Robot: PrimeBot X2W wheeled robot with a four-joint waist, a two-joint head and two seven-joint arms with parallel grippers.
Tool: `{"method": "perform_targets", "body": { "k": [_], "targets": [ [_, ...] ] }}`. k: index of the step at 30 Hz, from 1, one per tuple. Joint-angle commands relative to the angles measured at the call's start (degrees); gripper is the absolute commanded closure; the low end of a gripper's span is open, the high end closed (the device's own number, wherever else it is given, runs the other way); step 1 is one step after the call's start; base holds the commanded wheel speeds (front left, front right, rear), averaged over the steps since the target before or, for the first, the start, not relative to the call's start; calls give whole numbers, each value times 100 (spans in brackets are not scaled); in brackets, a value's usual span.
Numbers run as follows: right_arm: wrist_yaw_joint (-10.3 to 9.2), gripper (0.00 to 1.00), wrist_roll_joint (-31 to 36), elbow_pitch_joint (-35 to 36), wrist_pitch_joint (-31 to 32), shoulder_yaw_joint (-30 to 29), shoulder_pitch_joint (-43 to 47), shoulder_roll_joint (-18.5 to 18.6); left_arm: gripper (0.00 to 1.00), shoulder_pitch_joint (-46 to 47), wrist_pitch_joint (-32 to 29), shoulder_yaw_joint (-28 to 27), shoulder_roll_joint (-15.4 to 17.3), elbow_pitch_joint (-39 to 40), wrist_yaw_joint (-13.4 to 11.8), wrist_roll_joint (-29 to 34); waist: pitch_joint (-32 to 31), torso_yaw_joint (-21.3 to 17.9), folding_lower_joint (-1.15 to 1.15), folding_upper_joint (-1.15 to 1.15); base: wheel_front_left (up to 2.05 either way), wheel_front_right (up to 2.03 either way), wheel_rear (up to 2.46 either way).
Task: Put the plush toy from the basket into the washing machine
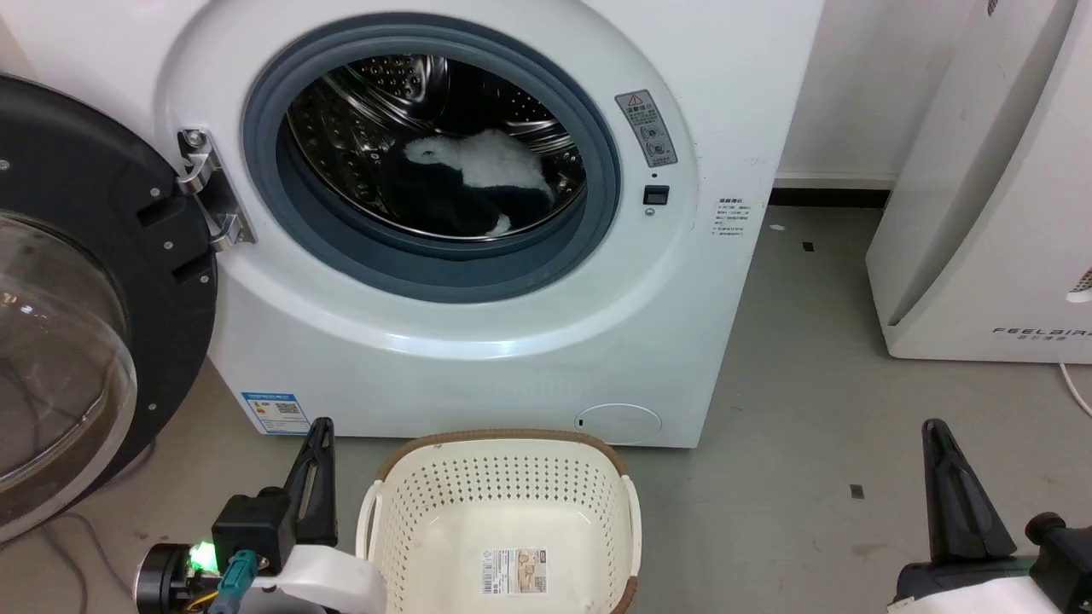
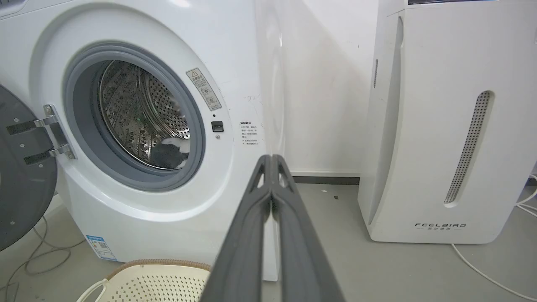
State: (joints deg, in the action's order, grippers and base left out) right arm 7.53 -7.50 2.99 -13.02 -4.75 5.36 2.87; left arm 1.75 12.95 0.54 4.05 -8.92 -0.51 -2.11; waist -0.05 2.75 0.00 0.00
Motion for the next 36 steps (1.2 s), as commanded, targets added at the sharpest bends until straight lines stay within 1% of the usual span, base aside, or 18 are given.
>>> {"method": "perform_targets", "body": {
  "k": [1,36],
  "targets": [
    [-1,100,59,-21,37,25,-69,0,100,-25,-35,-12,-15,55,7,29,0,-5,0,0,0,0,0],
    [-2,100,284,-111,449,172,-221,0,100,-74,-445,-26,-48,327,21,88,2,-93,0,0,0,0,0]
  ]
}}
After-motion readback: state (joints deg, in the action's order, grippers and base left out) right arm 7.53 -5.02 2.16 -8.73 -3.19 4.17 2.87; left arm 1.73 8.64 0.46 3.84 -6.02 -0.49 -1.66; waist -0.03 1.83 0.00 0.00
